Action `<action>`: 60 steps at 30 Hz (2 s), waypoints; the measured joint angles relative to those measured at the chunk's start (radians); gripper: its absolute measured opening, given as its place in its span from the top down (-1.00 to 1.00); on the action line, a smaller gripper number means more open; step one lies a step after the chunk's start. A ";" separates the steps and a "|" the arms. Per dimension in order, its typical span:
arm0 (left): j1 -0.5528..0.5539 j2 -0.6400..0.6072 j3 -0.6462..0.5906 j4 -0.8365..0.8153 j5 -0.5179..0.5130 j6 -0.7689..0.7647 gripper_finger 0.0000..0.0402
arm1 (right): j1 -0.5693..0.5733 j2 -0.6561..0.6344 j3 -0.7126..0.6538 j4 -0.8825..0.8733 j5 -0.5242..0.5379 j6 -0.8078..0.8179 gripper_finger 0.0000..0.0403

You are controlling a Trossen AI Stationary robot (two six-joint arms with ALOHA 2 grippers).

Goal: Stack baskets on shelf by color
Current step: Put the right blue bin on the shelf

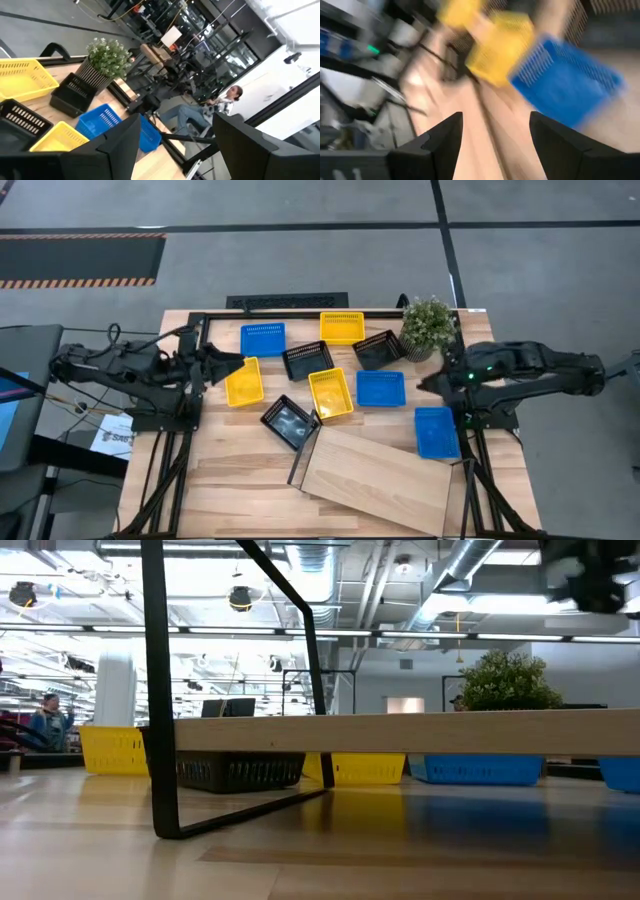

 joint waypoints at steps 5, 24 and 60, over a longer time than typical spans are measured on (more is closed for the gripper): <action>0.000 0.011 0.001 -0.017 0.000 0.008 -0.18 | 0.001 0.059 0.000 -0.183 -0.039 0.071 -0.27; 0.000 0.010 0.001 -0.133 -0.004 -0.040 -0.18 | 0.032 0.402 0.000 -0.334 -0.068 -0.469 -0.27; 0.000 0.010 0.000 -0.195 -0.002 -0.044 -0.18 | 0.252 0.405 -0.072 -0.268 -0.067 -0.444 -0.27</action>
